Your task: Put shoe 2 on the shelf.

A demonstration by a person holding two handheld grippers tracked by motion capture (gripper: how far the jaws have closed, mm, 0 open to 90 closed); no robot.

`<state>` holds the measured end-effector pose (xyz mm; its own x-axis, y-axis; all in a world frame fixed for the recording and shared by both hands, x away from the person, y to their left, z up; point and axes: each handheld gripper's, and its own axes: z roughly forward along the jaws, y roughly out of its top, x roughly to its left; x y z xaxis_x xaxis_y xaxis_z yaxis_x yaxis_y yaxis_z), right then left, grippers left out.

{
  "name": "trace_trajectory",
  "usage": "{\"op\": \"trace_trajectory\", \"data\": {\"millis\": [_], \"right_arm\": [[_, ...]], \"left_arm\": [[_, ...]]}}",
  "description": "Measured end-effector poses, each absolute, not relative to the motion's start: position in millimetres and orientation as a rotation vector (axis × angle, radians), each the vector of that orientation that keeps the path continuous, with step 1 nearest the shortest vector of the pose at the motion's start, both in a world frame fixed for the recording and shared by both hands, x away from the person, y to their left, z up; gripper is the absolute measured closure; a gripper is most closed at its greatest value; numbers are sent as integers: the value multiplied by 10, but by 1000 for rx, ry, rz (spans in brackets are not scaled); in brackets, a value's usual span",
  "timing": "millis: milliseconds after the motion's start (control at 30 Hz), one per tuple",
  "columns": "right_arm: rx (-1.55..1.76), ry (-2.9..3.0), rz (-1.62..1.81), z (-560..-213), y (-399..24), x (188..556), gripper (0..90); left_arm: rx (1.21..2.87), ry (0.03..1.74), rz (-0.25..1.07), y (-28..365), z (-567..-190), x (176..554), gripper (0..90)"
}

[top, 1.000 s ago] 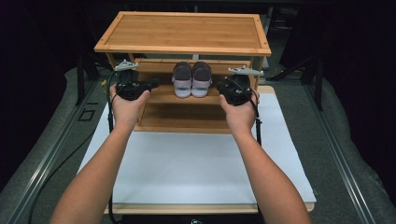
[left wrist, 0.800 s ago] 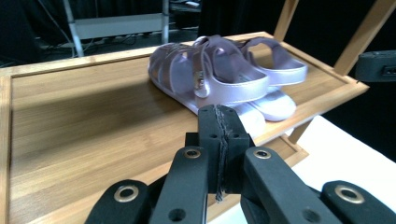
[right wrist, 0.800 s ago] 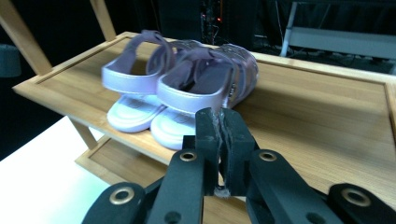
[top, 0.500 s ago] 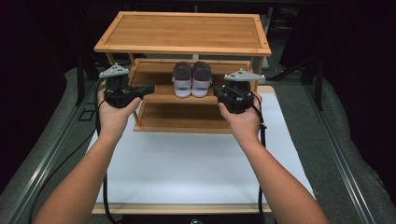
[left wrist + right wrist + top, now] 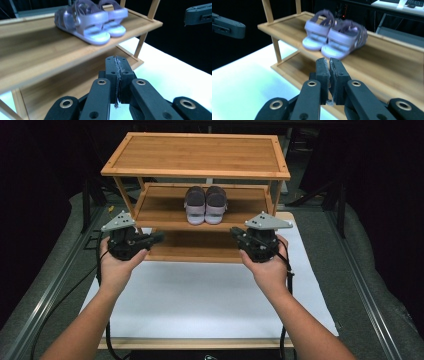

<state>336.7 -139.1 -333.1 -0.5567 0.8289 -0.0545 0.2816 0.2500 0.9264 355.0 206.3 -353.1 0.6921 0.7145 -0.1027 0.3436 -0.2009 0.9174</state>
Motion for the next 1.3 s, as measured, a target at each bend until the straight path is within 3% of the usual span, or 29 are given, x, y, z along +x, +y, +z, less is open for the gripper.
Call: {"op": "trace_trajectory", "data": {"millis": [300, 667, 800, 1000, 1300], "right_arm": [[1028, 1989, 1288, -3620, -1612, 3106, 851], [1095, 1998, 1304, -3990, -1800, 2801, 817], [1144, 1989, 1322, -4217, -1847, 2763, 714], [1169, 2002, 1268, -4494, -1851, 2710, 622], [1192, 2021, 1206, -4933, -1861, 2712, 566]], "left_arm": [[1809, 855, 421, 2207, -3782, 3337, 864], [1834, 883, 424, 2290, -4250, 3095, 737], [1837, 912, 427, 2322, -4458, 3065, 615], [1859, 955, 403, 2341, -4811, 3037, 558], [1898, 963, 405, 2336, -5053, 3070, 518]]}}
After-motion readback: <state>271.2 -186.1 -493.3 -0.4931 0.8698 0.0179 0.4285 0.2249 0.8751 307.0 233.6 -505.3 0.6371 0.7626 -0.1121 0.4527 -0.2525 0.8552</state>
